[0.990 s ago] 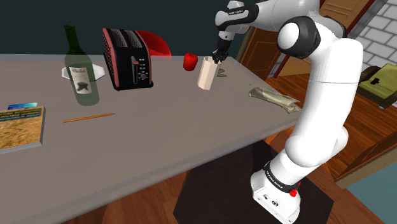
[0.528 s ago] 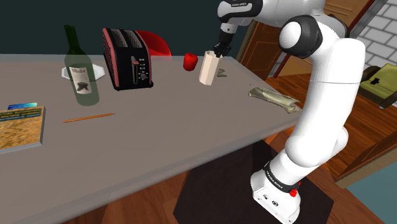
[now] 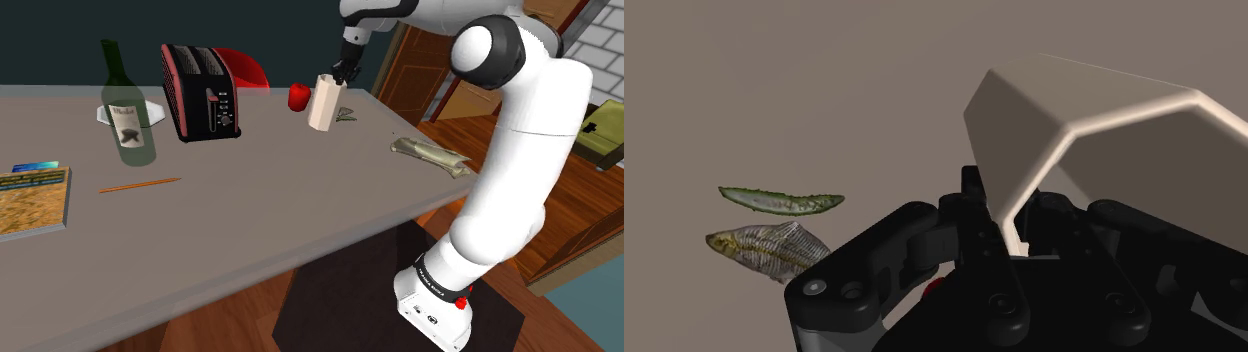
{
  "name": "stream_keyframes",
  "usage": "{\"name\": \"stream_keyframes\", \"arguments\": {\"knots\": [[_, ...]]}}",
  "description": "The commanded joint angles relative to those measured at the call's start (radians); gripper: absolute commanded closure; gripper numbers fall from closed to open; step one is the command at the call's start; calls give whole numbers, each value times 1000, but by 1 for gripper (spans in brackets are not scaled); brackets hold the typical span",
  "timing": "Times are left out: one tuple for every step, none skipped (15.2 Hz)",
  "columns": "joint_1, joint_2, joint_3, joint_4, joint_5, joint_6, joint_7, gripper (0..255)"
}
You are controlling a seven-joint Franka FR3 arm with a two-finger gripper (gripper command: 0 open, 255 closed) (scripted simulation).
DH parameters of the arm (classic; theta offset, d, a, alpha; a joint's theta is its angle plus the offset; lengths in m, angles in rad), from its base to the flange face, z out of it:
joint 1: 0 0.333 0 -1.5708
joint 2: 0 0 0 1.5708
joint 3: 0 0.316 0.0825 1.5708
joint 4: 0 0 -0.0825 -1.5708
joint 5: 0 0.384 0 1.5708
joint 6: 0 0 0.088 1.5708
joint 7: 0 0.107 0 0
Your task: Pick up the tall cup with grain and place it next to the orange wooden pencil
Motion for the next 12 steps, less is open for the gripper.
{"name": "stream_keyframes", "arguments": {"knots": [[30, -46, 9, -69, -10, 25, 37, 255], [45, -67, 14, -99, -14, 34, 57, 255], [60, -86, 20, -126, -19, 43, 78, 255], [75, -105, 26, -152, -23, 50, 99, 255], [89, -122, 33, -177, -27, 57, 121, 255], [103, -139, 40, -200, -31, 64, 142, 255], [117, -155, 48, -221, -34, 70, 164, 255], [131, -169, 56, -241, -38, 75, 186, 255], [145, -183, 64, -259, -41, 80, 208, 255], [158, -196, 72, -276, -43, 84, 230, 255], [171, -208, 81, -292, -46, 88, 252, 255], [184, -219, 89, -307, -48, 92, 275, 255]]}}
